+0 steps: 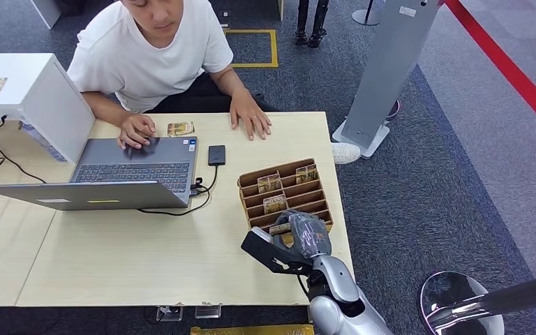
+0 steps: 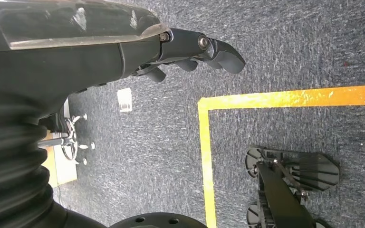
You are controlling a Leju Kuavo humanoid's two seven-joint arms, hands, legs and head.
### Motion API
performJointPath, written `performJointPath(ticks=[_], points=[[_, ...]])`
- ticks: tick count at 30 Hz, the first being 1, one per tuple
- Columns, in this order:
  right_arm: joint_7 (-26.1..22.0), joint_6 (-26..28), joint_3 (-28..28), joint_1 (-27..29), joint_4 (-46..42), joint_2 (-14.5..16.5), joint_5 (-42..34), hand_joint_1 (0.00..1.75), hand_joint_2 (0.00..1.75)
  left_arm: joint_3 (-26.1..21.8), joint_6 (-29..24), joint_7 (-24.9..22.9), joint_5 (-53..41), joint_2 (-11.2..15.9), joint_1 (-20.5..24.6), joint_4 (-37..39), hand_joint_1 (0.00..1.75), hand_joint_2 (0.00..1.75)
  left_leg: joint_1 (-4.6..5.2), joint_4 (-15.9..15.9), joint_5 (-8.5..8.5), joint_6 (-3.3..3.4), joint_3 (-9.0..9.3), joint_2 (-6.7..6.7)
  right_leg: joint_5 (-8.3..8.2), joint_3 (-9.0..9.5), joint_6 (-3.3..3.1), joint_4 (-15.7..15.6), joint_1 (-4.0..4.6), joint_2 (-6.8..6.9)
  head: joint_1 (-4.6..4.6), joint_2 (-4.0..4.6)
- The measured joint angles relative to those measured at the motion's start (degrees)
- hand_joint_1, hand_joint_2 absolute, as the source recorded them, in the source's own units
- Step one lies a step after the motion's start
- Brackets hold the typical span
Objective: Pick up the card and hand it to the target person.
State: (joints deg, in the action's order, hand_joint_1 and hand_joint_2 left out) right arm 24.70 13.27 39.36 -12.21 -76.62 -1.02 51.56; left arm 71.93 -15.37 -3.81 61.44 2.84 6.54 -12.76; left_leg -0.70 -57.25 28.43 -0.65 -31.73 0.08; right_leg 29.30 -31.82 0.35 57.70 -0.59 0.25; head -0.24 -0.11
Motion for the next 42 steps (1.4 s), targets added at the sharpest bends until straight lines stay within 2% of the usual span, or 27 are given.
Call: performJointPath(ticks=[2,7,10,16,26,32,35,39,42], points=[[0.1,0.0,0.0,0.0,0.0,-0.1,0.0,1.10,1.75,0.0,0.0,-0.2,0.0,0.0,0.0,0.0,0.00,1.75,0.00,0.0,0.00,0.00,0.00,0.00,0.00,0.00,0.00,0.0,0.00,0.00,-0.02,0.00],[0.2,-0.1,0.0,0.2,-0.1,-0.2,0.0,1.59,1.75,0.0,0.0,-0.4,0.0,0.0,0.0,0.0,0.00,1.75,0.00,0.0,0.00,0.00,0.00,0.00,0.00,0.01,0.00,0.0,0.00,0.00,-0.05,0.00],[0.2,0.0,0.0,0.2,-0.3,-0.3,0.0,1.75,1.75,0.0,0.0,-0.4,-0.1,0.0,0.0,0.0,0.00,1.75,0.00,0.0,0.00,0.00,0.01,0.00,0.00,0.01,0.00,0.0,0.00,0.00,-0.04,0.00],[0.2,0.0,0.0,0.3,-0.6,-0.3,0.0,1.59,1.75,0.1,0.1,-0.5,-0.2,0.0,0.0,0.0,0.00,1.75,0.00,0.0,0.00,0.00,0.00,0.00,0.00,0.00,0.00,0.0,0.00,0.00,0.00,0.00],[0.0,1.1,0.0,0.7,-0.7,-0.3,0.4,1.59,1.75,0.6,-0.3,-0.5,-1.0,0.0,0.0,0.0,0.00,1.75,0.00,0.0,0.00,0.00,0.00,0.00,0.00,0.01,0.00,0.0,0.00,0.00,-0.04,0.00],[-2.0,4.0,0.0,1.2,-1.1,-0.3,1.7,1.59,1.75,0.6,-0.3,-0.4,-0.6,0.0,0.0,0.0,0.00,1.75,0.00,0.0,0.00,0.00,-0.01,0.00,0.00,0.00,0.00,0.0,0.00,0.00,-0.03,0.00],[-6.0,10.3,-0.1,1.8,-1.9,-0.3,3.8,1.59,1.75,0.6,-0.3,-0.2,-0.6,0.0,0.0,0.0,0.00,1.75,0.00,0.0,0.00,0.00,0.00,0.00,0.00,-0.01,0.00,0.0,0.00,0.00,-0.02,0.00],[-15.8,22.9,-0.8,3.3,-4.3,-0.2,5.6,1.59,1.75,0.6,-0.3,0.3,-0.6,0.0,0.0,0.0,0.00,1.75,0.00,0.0,0.00,0.00,0.01,0.00,0.00,0.00,0.00,0.0,0.00,0.00,-0.02,0.00],[-24.2,26.2,-2.3,5.4,-6.9,0.3,6.0,1.59,1.75,0.6,-0.4,0.4,-0.6,0.0,0.0,0.0,0.00,1.75,0.00,0.0,0.00,0.00,0.00,0.00,0.00,0.00,0.00,0.0,0.00,0.00,-0.05,0.00]])
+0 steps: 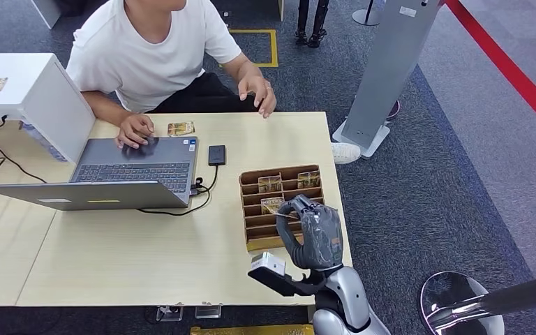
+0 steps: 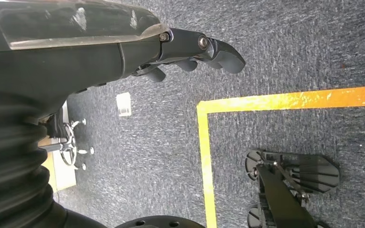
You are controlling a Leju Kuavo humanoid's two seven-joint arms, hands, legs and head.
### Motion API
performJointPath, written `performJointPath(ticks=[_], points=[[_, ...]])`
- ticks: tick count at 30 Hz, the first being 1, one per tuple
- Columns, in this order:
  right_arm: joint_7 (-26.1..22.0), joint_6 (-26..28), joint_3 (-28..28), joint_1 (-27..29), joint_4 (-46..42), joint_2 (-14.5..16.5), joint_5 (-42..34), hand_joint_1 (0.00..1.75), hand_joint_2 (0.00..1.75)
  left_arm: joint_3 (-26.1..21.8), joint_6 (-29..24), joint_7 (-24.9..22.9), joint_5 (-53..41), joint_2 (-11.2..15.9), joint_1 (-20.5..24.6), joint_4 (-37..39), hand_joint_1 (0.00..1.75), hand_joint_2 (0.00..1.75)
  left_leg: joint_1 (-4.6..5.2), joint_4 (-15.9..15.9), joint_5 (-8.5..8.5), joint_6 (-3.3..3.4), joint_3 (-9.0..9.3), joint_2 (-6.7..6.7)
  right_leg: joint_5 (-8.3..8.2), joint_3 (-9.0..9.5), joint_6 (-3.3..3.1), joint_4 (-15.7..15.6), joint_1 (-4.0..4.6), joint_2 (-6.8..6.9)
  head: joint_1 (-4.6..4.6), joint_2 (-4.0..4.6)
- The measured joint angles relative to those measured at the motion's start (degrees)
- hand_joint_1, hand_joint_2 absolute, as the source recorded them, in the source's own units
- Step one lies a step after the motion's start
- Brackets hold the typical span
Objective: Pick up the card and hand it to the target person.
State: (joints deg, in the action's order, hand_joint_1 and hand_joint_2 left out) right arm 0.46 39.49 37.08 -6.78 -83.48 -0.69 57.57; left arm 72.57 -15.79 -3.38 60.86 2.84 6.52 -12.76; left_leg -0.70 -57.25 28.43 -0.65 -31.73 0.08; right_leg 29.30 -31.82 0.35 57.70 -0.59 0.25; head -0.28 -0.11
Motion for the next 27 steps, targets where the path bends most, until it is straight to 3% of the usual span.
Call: performJointPath(ticks=[3,6,11,16,20,27], points=[[-8.1,0.2,-2.5,2.4,-2.6,1.5,-0.5,1.59,1.75,0.0,-0.1,0.1,0.0,0.0,0.0,0.0,0.00,1.75,0.00,0.0,0.00,0.00,-0.01,0.00,0.00,0.00,0.00,0.0,0.00,0.00,0.04,0.00],[-9.9,0.2,-4.6,3.7,-4.1,2.8,-1.9,1.59,1.75,0.0,-0.1,0.3,-0.1,0.0,0.0,0.0,0.00,1.75,0.00,0.0,0.00,0.00,-0.01,0.00,0.00,0.01,0.00,0.0,0.00,0.00,0.10,0.00],[-0.4,-2.6,-5.2,1.3,-3.7,2.8,-3.2,1.59,1.75,0.0,0.4,0.8,-0.9,0.0,0.1,0.0,0.00,1.75,0.00,0.0,-0.02,0.02,-0.01,-0.01,-0.02,0.04,0.00,0.0,0.00,-0.01,-0.01,0.00],[6.3,-9.9,-4.4,-6.9,-1.4,2.6,-4.9,1.59,1.75,0.2,0.7,0.1,-2.0,0.0,1.0,0.0,0.00,1.75,0.00,0.0,-0.08,0.00,-0.01,-0.01,-0.10,0.02,0.01,0.0,0.00,-0.01,-0.02,0.00],[9.2,-13.6,-4.2,-14.8,2.2,2.5,-6.1,1.59,1.75,0.6,1.1,-0.1,-2.5,0.0,2.1,0.0,0.00,1.75,0.00,0.0,-0.11,-0.01,-0.01,-0.01,-0.11,0.02,0.00,0.0,0.00,0.02,0.04,0.00],[12.0,-16.9,-3.8,-23.8,9.3,2.4,-7.2,1.59,1.75,1.3,1.2,-0.7,-3.1,0.0,3.2,0.0,0.00,1.75,0.00,0.0,-0.11,-0.01,-0.12,0.00,-0.10,-0.05,0.00,0.0,0.00,0.01,0.02,0.00]])
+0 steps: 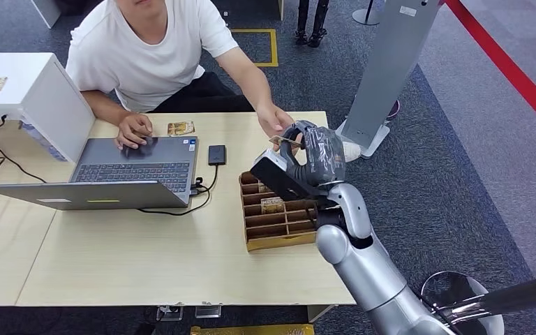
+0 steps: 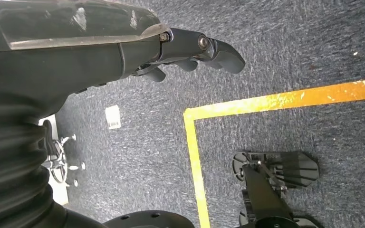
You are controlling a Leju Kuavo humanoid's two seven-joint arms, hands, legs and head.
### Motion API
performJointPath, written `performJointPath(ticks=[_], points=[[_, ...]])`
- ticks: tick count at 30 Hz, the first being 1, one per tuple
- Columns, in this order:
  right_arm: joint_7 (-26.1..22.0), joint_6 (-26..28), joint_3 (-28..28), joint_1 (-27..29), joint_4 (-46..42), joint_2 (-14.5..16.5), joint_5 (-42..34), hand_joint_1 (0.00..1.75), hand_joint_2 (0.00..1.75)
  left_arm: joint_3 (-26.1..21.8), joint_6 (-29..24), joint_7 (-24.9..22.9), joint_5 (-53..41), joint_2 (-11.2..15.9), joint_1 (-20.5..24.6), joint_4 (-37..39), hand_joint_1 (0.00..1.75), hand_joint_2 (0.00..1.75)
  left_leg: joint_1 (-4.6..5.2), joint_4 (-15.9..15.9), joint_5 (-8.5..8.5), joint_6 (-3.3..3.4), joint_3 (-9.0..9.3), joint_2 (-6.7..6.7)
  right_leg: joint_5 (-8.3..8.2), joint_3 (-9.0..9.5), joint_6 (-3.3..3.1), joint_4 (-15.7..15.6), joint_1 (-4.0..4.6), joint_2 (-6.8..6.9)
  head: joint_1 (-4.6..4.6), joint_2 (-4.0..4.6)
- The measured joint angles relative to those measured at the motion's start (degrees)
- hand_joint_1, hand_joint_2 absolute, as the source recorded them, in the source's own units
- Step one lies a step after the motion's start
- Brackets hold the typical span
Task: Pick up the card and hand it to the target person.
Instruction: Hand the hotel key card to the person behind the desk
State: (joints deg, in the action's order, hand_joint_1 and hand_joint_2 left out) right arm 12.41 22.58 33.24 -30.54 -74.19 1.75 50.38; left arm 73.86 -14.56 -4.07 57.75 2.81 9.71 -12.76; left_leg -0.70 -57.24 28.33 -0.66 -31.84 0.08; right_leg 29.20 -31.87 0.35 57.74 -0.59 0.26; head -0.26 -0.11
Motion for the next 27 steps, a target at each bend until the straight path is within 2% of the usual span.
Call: performJointPath(ticks=[4,8,15,19,27], points=[[1.9,-3.4,1.0,-6.8,7.0,0.0,0.0,1.59,1.75,0.4,0.0,-1.3,0.0,0.0,0.3,0.0,0.00,1.75,0.00,0.0,0.00,0.00,0.00,0.01,0.00,0.02,0.00,0.0,0.00,0.00,-0.06,0.00],[1.8,-5.1,2.5,-12.5,14.4,1.0,-1.0,1.59,1.75,0.5,-0.5,-1.4,1.1,0.0,0.0,0.0,0.00,1.75,0.00,0.0,-0.01,0.00,0.02,0.01,-0.01,0.02,0.00,0.0,0.00,0.00,-0.01,0.00],[1.1,-4.8,4.2,-15.9,23.0,2.6,-2.0,1.59,1.75,0.5,-0.7,-1.1,1.7,0.1,-0.5,0.0,0.00,1.75,0.00,0.0,0.00,0.00,0.00,0.02,0.01,0.00,0.00,0.0,0.00,0.02,0.03,0.00],[0.6,-4.5,4.6,-16.5,26.2,3.0,-2.8,0.00,1.75,0.5,0.1,-0.2,1.6,0.1,-0.5,0.0,0.00,1.75,0.00,0.0,0.00,0.00,0.00,0.01,0.01,0.00,0.00,0.0,0.00,0.02,-0.04,0.00],[-0.3,-3.1,5.7,-17.3,30.1,3.5,-4.1,0.00,1.75,0.5,0.0,0.0,1.5,0.1,-0.5,0.0,0.00,1.75,0.00,0.0,0.00,0.00,0.02,0.01,0.00,-0.01,0.00,0.0,0.00,0.01,0.02,0.00]])
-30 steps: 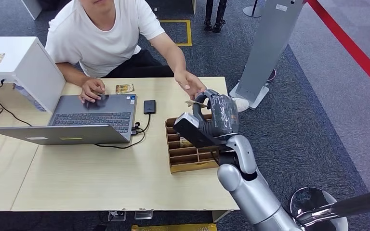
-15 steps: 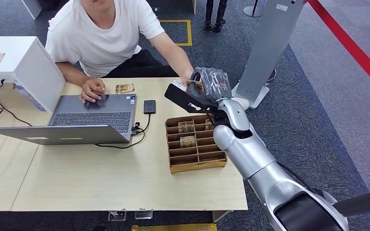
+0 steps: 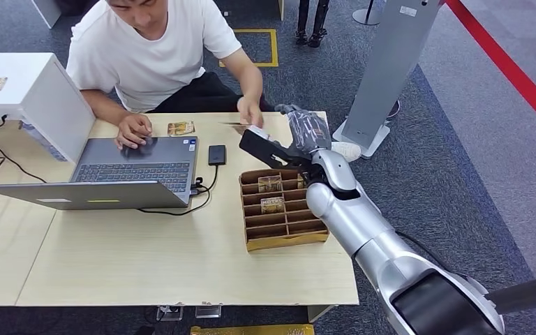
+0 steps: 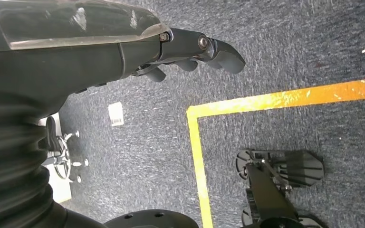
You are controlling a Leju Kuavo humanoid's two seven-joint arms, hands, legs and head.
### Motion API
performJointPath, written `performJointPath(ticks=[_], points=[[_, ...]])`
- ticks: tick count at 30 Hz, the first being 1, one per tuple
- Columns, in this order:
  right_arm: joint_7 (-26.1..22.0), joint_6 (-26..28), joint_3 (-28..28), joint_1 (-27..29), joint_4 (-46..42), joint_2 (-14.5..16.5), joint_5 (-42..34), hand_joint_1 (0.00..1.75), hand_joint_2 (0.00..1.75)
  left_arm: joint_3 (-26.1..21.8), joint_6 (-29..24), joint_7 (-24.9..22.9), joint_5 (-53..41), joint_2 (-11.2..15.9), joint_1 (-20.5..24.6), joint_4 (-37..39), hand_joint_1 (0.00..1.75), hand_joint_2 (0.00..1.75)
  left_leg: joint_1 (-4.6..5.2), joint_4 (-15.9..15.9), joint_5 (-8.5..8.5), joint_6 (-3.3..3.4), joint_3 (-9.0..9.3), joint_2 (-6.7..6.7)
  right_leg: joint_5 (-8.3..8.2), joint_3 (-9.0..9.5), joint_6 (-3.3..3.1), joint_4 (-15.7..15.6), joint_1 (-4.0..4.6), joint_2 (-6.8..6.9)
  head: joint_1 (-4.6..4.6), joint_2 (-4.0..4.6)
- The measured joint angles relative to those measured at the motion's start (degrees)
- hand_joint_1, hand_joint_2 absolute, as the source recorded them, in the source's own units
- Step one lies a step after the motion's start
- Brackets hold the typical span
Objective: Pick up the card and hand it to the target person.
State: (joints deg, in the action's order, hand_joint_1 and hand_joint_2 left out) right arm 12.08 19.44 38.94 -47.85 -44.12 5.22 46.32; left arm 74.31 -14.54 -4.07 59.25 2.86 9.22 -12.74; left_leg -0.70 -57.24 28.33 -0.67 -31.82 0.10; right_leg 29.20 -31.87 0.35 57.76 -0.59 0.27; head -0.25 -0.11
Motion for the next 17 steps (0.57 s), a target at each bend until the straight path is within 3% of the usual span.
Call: performJointPath(ticks=[5,10,17], points=[[-0.8,3.1,0.1,0.1,0.2,-0.1,-2.5,0.00,1.75,0.0,-0.5,0.0,0.4,0.0,-0.2,0.0,0.00,1.75,0.00,0.0,0.00,0.00,0.02,-0.01,0.00,-0.01,0.00,0.0,0.00,0.00,0.03,0.00],[-0.6,7.5,-0.9,2.8,-6.7,-2.2,-6.6,0.00,1.75,0.0,-0.9,0.3,1.0,0.0,-0.9,0.0,0.00,1.75,0.00,0.0,0.01,0.00,0.07,-0.02,0.00,-0.01,0.00,0.0,0.00,-0.02,-0.05,0.00],[-3.5,11.5,-5.4,15.7,-25.5,-7.5,-16.2,0.00,1.75,0.0,-1.0,1.5,2.0,0.1,-2.2,0.0,0.00,1.75,0.00,0.0,0.05,0.00,0.10,0.00,0.03,0.04,0.03,-0.1,0.00,0.01,-0.07,0.00]])
